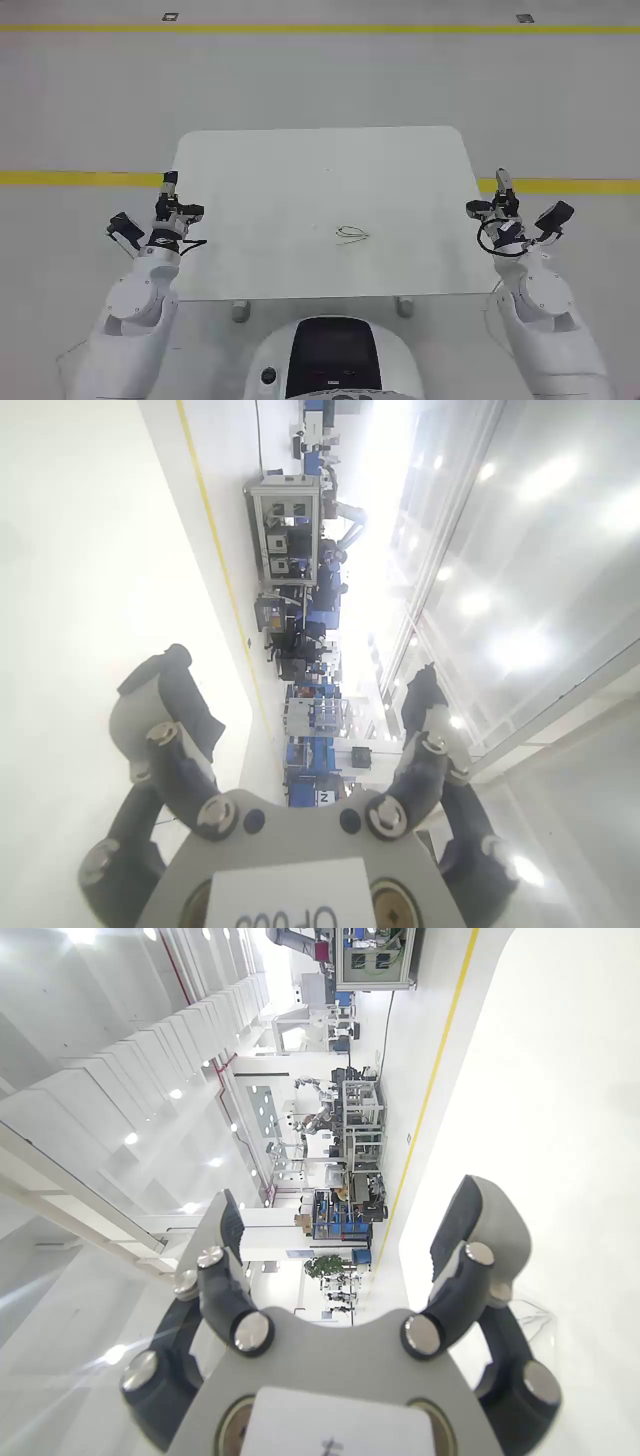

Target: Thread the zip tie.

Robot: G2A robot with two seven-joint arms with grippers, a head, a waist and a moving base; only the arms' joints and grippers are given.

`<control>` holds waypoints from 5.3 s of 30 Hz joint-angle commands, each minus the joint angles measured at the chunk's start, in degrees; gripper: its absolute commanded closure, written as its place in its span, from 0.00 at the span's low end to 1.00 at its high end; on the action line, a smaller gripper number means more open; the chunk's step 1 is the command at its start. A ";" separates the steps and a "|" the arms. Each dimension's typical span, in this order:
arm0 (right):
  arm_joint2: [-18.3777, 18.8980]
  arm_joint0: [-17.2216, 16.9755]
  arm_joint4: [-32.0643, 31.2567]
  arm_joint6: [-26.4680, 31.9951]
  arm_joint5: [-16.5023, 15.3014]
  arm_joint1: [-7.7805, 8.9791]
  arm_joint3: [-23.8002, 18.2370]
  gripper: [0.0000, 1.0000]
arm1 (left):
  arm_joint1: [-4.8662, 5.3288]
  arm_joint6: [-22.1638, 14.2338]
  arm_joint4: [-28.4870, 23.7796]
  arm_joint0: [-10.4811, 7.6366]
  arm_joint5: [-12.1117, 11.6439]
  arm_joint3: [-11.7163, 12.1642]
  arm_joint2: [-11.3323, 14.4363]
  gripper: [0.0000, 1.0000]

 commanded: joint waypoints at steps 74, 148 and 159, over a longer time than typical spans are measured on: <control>-33.72 38.45 -40.17 37.79 14.36 -2.25 14.90 0.00 | 0.00 0.00 0.00 0.00 0.00 0.00 0.00 0.00; -61.09 57.33 -67.78 65.58 -10.29 -8.56 32.37 0.00 | 0.00 0.00 0.00 0.00 0.00 0.00 0.00 0.00; -61.36 56.59 -70.48 64.14 -10.96 -8.48 32.06 0.00 | 0.00 0.00 0.00 0.00 0.00 0.00 0.00 0.00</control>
